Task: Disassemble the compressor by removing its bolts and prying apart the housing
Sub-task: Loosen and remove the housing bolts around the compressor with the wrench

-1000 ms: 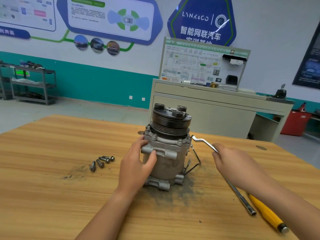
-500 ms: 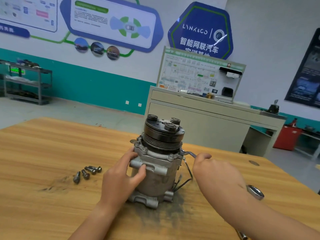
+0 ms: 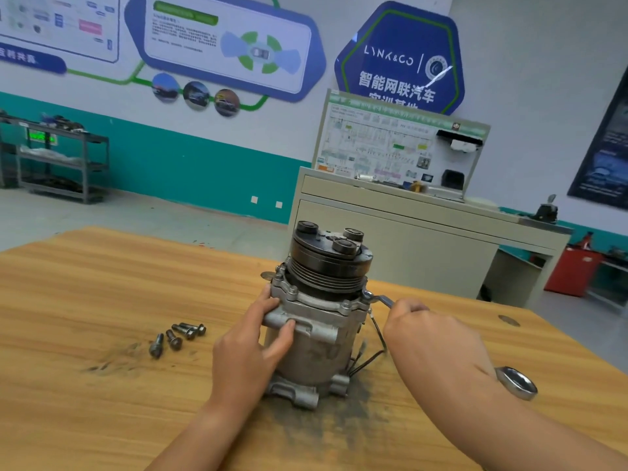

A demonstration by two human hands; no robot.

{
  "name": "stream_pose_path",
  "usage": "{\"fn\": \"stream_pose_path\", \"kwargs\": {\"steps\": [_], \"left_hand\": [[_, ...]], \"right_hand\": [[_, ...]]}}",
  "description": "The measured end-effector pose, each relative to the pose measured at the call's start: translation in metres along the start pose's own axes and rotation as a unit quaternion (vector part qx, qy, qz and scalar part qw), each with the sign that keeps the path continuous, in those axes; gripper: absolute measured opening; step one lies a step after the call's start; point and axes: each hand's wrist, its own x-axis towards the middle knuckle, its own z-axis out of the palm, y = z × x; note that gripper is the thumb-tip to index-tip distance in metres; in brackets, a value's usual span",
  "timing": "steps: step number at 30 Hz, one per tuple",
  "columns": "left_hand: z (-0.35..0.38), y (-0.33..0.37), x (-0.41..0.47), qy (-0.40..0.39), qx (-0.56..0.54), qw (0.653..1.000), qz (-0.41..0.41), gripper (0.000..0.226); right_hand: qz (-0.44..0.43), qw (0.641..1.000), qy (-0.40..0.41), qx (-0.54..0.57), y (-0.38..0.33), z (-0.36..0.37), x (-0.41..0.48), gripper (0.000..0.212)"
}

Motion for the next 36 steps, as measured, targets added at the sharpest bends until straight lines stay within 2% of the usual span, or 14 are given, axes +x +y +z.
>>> {"fn": "stream_pose_path", "kwargs": {"steps": [9,16,19,22,30,34,36], "left_hand": [[-0.004,0.01,-0.001,0.004,0.02,1.0,0.002,0.04],[-0.003,0.009,-0.002,-0.002,-0.007,1.0,-0.011,0.04],[-0.003,0.008,-0.002,-0.003,-0.015,1.0,-0.023,0.038],[-0.002,0.008,-0.003,-0.004,-0.008,0.999,-0.032,0.037],[-0.003,0.01,-0.003,-0.007,-0.011,1.0,-0.028,0.033],[-0.005,0.013,-0.002,-0.004,-0.022,1.0,-0.017,0.036],[-0.007,0.014,-0.001,-0.008,-0.019,1.0,-0.018,0.036]], "right_hand": [[-0.038,0.998,-0.016,-0.038,0.013,0.001,-0.002,0.05],[-0.069,0.995,-0.05,-0.049,0.006,-0.017,0.002,0.05],[-0.056,0.997,-0.039,-0.022,0.019,-0.012,0.003,0.046],[-0.045,0.998,-0.019,-0.032,0.021,-0.006,0.002,0.052],[-0.076,0.996,-0.026,-0.029,0.014,-0.026,0.0,0.024],[-0.068,0.996,-0.029,-0.058,0.018,-0.02,0.002,0.034],[-0.059,0.996,-0.03,-0.062,0.019,-0.016,0.003,0.025]]}}
